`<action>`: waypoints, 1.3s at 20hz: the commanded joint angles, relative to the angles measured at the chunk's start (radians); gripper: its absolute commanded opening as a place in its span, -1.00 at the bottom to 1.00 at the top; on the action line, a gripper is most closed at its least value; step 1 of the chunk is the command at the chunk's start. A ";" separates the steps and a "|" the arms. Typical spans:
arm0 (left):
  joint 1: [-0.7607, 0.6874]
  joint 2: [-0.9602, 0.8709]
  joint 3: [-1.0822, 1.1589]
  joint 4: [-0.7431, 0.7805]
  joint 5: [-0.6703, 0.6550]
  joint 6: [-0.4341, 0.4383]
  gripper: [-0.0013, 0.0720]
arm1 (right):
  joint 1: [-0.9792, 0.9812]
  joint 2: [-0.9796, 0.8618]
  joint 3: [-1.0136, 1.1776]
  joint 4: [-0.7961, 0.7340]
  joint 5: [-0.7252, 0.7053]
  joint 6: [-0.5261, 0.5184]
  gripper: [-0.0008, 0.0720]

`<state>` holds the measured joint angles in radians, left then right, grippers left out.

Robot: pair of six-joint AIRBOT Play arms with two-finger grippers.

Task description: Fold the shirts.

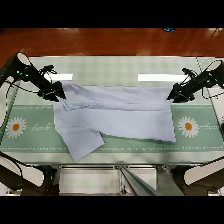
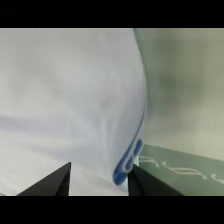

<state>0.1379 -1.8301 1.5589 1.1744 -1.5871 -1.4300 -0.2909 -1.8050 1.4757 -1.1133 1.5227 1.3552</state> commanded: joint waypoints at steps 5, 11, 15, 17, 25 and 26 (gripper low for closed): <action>0.085 0.193 -0.060 0.008 0.029 -0.022 0.42 | -0.097 0.284 -0.102 -0.197 -0.095 0.088 0.16; 0.302 0.653 -0.646 -0.060 0.298 -0.016 0.42 | -0.183 0.700 -0.702 -0.011 -0.447 0.073 0.16; 0.436 0.846 -0.991 -0.231 0.288 0.076 0.42 | -0.175 0.866 -0.920 0.284 -0.477 -0.066 0.16; 0.433 0.856 -1.079 -0.229 0.296 0.076 0.42 | -0.158 0.896 -0.932 0.321 -0.459 -0.079 0.16; 0.266 0.836 -1.192 -0.275 0.491 0.030 0.42 | -0.111 0.914 -0.926 0.359 -0.452 -0.082 0.16; 0.228 0.820 -1.195 -0.287 0.499 0.031 0.42 | -0.116 0.914 -0.918 0.359 -0.452 -0.081 0.16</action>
<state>0.4408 -0.9939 0.3904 0.9230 -1.1530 -1.3888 -0.4080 -0.8970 0.5529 -0.7807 1.0706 1.2781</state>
